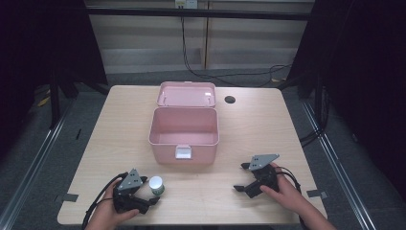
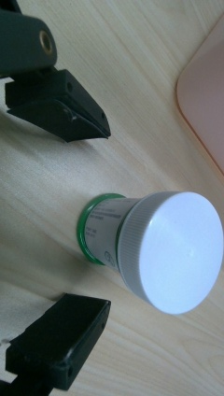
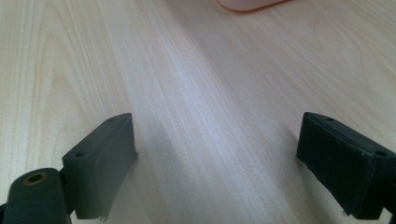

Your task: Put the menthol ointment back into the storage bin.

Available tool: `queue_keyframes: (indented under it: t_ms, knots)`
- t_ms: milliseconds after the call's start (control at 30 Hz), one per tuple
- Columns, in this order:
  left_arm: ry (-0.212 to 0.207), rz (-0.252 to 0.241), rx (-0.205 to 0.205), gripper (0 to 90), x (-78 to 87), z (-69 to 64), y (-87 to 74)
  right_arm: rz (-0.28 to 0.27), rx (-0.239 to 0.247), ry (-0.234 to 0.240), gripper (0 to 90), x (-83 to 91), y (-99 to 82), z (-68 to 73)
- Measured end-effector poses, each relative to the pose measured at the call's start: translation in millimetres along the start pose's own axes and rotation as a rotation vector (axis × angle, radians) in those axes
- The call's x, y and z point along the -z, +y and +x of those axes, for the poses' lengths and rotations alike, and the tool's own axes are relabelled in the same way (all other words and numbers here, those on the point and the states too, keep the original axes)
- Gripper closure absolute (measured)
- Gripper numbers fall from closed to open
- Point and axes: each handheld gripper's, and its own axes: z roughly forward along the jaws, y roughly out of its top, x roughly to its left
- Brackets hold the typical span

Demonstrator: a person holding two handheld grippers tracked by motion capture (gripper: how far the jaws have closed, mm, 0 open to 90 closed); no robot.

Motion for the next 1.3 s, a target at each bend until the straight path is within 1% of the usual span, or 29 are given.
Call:
queue_keyframes:
  t_ms: [67,100,167,200,233,267,300,333,367,433,500,533,567,600,633,667,733,767,800,867,933,967,1000,1033,1100,1133,1200,1233,1300]
  knots:
    - [-0.001,0.005,0.002,14.3,0.0,-0.6,0.1,0.0,0.001,0.0,10.9,0.0,0.0,0.0]
    - [0.006,0.004,-0.008,14.2,-0.2,-0.7,0.3,0.0,0.0,0.0,11.0,0.0,0.0,0.0]
    - [0.007,0.006,-0.008,14.0,-0.3,-1.0,0.5,0.0,0.0,0.0,11.0,0.0,0.0,0.0]
    - [0.009,0.013,0.025,13.4,-0.1,-1.7,2.0,0.0,0.0,0.0,10.9,0.0,0.0,0.0]
    - [0.009,0.013,0.025,13.6,-0.1,-1.7,2.0,0.0,0.0,0.0,10.9,0.0,0.0,0.0]
    - [0.009,0.032,0.042,13.6,0.7,-2.0,4.2,-0.001,0.0,0.0,11.0,0.0,0.0,-0.1]
    - [0.014,0.057,0.042,14.6,2.0,-2.2,6.5,0.0,0.0,0.0,10.9,0.0,0.0,0.0]
    - [0.013,0.098,0.058,15.3,4.5,-3.5,9.6,0.0,0.0,0.0,10.9,0.0,0.0,0.0]
    - [0.013,0.098,0.058,15.8,4.5,-3.5,9.6,0.0,0.0,0.0,10.9,0.0,0.0,0.0]
    - [0.012,0.176,0.06,17.8,8.8,-5.8,14.5,0.0,0.0,0.0,10.9,0.0,0.0,-0.1]
    - [0.002,0.226,0.081,18.7,11.4,-7.1,17.6,-0.001,-0.001,0.0,10.9,-0.1,0.1,-0.1]
    - [-0.006,0.254,0.08,22.0,13.4,-7.4,20.7,-0.002,0.003,0.0,11.0,-0.2,0.0,-0.4]
    - [-0.017,0.301,0.089,22.6,15.9,-7.4,25.9,-0.002,0.002,0.001,11.0,-0.1,0.0,-0.3]
    - [-0.017,0.301,0.089,23.0,15.9,-7.4,25.9,-0.002,0.003,0.001,10.9,-0.1,0.0,-0.3]
    - [-0.012,0.32,0.085,23.0,17.6,-7.8,29.7,-0.002,0.003,0.001,10.9,-0.1,0.0,-0.3]
    - [-0.017,0.338,0.095,24.0,18.9,-8.2,34.0,-0.002,0.004,0.0,10.9,-0.2,0.0,-0.4]
    - [-0.016,0.388,0.07,24.1,21.2,-8.8,44.3,-0.002,0.003,0.0,11.0,-0.1,0.0,-0.3]
    - [-0.014,0.397,0.061,24.1,21.7,-8.4,47.6,-0.002,0.003,0.0,11.0,-0.1,0.0,-0.3]
    - [-0.033,0.415,0.087,24.3,22.0,-7.9,53.8,-0.002,0.003,0.001,10.9,-0.1,0.0,-0.3]
    - [-0.027,0.427,0.088,24.6,22.0,-8.2,56.4,-0.002,0.003,0.001,10.9,-0.1,0.1,-0.3]
    - [-0.036,0.459,0.071,25.9,21.3,-8.0,63.6,-0.002,0.003,0.001,10.9,-0.1,0.0,-0.3]
    - [-0.036,0.459,0.071,26.9,21.3,-8.0,63.6,-0.002,0.003,0.001,10.9,-0.1,0.0,-0.3]
    - [-0.046,0.475,0.059,27.2,20.3,-8.3,67.3,-0.002,0.003,0.001,10.9,-0.1,0.0,-0.3]
    - [-0.046,0.475,0.059,27.3,20.3,-8.3,67.3,-0.002,0.003,0.001,10.9,-0.1,0.0,-0.3]
    - [-0.049,0.498,0.061,28.2,18.4,-8.6,72.1,-0.002,0.004,0.0,10.9,-0.1,0.0,-0.3]
    - [-0.049,0.498,0.061,28.4,18.4,-8.6,72.1,-0.002,0.004,0.0,10.9,-0.1,0.0,-0.3]
    - [-0.057,0.527,0.056,28.8,16.3,-8.3,77.5,-0.002,0.003,0.001,10.9,-0.1,0.0,-0.3]
    - [-0.057,0.527,0.056,28.8,16.3,-8.3,77.5,-0.002,0.003,0.001,10.9,-0.1,0.0,-0.3]
    - [-0.061,0.546,0.04,28.9,15.0,-7.7,80.6,-0.002,0.003,0.001,10.9,-0.1,0.0,-0.3]
